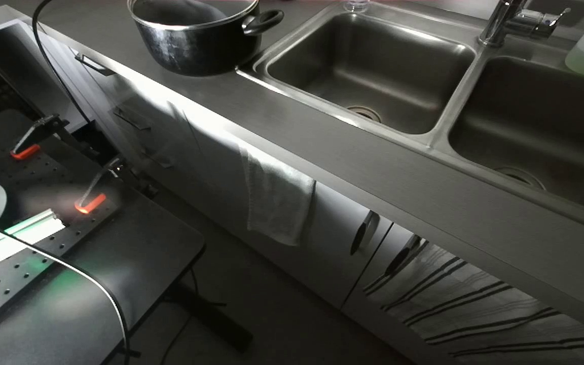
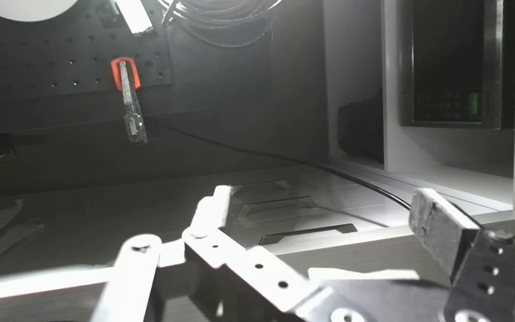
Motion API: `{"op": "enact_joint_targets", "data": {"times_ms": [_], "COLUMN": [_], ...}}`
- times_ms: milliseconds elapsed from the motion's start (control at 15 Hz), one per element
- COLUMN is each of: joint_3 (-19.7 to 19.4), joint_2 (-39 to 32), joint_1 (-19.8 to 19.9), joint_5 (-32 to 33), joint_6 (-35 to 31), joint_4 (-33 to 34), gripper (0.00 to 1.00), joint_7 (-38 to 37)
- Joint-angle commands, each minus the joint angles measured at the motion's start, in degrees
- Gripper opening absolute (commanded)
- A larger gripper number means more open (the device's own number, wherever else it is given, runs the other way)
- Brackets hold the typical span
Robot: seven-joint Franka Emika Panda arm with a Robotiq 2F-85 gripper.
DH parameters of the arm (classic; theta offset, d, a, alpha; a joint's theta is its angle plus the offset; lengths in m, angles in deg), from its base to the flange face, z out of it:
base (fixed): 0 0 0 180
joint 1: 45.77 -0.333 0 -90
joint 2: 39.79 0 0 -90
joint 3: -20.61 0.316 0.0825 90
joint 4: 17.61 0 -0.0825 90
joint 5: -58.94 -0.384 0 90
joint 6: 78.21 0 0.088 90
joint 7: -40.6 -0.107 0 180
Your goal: Remove the lid from the pot
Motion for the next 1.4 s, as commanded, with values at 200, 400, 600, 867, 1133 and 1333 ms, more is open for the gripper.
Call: {"op": "enact_joint_targets", "data": {"times_ms": [200,400,600,867,1133,1333], "joint_3": [-0.67,-1.6,-2.69,-3.86,-4.7,-5.03], "joint_2": [-2.09,-4.61,-7.52,-11.9,-16.25,-19.38], "joint_1": [3.42,5.68,8.26,11.51,14.6,16.73], "joint_5": [1.62,3.83,6.6,10.91,15.27,18.57], "joint_6": [-5.21,-9.04,-14.22,-20.49,-24.84,-27.67], "joint_4": [0.67,1.49,2.47,4.54,7.39,9.21], "gripper": [1.0,1.0,1.0,1.0,1.0,1.0], "joint_7": [2.99,4.11,4.3,2.99,1.66,0.38]}}
